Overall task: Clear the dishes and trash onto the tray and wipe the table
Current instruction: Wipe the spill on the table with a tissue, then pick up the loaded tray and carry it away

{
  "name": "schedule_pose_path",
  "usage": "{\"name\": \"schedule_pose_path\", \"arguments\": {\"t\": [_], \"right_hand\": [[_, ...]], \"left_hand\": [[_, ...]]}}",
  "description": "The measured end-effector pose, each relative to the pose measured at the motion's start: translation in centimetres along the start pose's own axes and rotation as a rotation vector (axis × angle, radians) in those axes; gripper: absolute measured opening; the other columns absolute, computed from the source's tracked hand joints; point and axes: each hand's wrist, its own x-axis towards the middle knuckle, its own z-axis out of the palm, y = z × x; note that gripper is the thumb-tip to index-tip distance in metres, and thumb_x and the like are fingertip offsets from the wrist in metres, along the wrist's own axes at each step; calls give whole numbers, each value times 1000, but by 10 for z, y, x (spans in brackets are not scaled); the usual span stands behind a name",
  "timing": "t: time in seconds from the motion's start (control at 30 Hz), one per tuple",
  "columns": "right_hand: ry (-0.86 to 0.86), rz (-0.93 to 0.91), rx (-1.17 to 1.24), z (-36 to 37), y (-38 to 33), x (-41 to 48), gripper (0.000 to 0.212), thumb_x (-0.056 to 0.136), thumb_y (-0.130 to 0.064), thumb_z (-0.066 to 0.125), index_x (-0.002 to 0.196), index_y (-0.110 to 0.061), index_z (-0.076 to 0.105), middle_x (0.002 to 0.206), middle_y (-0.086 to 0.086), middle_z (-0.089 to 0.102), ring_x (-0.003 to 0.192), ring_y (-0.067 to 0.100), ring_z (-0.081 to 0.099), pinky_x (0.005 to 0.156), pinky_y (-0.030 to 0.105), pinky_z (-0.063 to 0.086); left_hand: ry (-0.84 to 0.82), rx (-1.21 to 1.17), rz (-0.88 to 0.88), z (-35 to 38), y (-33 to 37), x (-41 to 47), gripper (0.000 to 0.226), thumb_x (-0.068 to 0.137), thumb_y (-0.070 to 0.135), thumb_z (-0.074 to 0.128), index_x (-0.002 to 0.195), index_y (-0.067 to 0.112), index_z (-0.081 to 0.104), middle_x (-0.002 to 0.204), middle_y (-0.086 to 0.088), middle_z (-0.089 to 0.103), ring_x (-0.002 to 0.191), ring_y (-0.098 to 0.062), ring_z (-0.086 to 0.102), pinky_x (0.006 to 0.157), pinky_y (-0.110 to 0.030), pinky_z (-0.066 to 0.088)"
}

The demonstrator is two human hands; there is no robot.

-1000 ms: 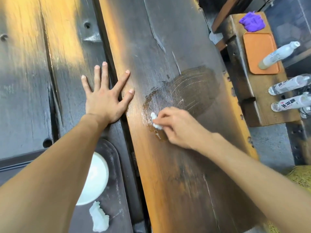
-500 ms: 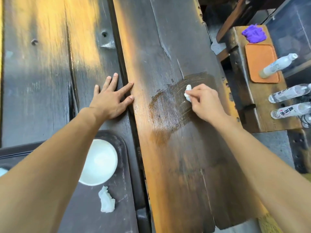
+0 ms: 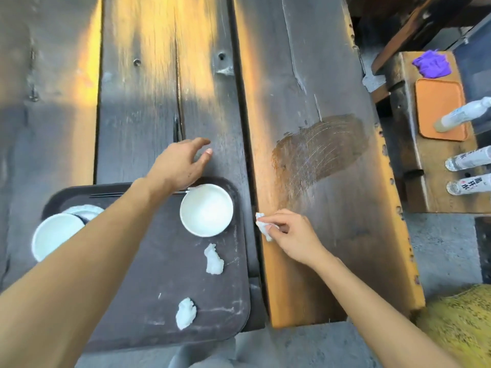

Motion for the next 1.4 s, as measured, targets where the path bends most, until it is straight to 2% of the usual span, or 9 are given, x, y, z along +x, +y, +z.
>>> {"name": "schedule_pose_path", "arguments": {"t": [0.17,0.3,0.47,0.63,0.8,0.97,1.13,1.27,1.4], "right_hand": [[-3,-54,-24,50,-26,-28,22,91,-23,62,107,-30,75,104,-12,64,94,6,64,88,34,55],[25,-157,-121,97,-37,-45,23,90,-22,62,110,-22,73,103,-8,64,94,8,62,86,35,54],[159,-303,-328,150,-42,-79,16,88,-13,65,103,-13,72,98,-2,59,83,15,58,76,31,53],[170,-348,-522,185,-30,-103,12,83,-9,71,94,-12,72,92,-1,63,80,22,56,60,35,55],[196,-342,-633,194,-31,-117,24,89,-16,64,112,-13,70,101,-1,69,90,24,59,77,34,55],[258,-233,-556,192,-39,-124,36,97,-20,54,131,-10,60,128,3,65,118,23,56,102,27,39],[459,43,-362,173,-42,-111,43,98,-19,50,140,-11,49,139,6,55,129,21,48,108,30,32],[466,141,-387,161,-42,-90,50,98,-20,51,145,-8,42,137,13,54,128,29,48,110,41,37],[507,207,-401,155,-42,-71,48,97,-21,54,142,-9,47,130,15,56,119,32,55,106,48,42]], "left_hand": [[47,-55,-68,19,-31,-95,45,100,32,46,141,16,55,131,-12,65,118,-35,61,97,-43,50],[-12,-53,-112,50,-58,-167,57,95,37,42,147,18,50,147,-9,56,134,-31,52,109,-44,44],[-193,118,-110,97,-75,-235,62,100,38,46,159,33,27,168,-9,18,153,-36,20,120,-52,25],[-233,191,-118,117,-80,-273,68,102,41,41,161,41,7,169,-3,-16,156,-31,-10,124,-53,8],[-233,217,-75,120,-88,-285,67,103,41,37,161,40,4,169,-5,-18,156,-32,-12,125,-52,6],[-233,179,-22,120,-100,-300,63,104,40,37,161,37,11,170,-6,-10,156,-33,-6,125,-52,9],[-46,-154,1,102,-118,-317,55,102,32,48,156,22,37,161,-7,37,150,-28,31,122,-41,28],[215,-313,-61,73,-146,-335,43,100,26,56,142,18,56,131,-1,67,116,-20,64,100,-37,49],[485,-386,-244,45,-182,-350,30,98,21,60,127,17,67,102,3,74,87,-15,66,85,-31,53]]}}
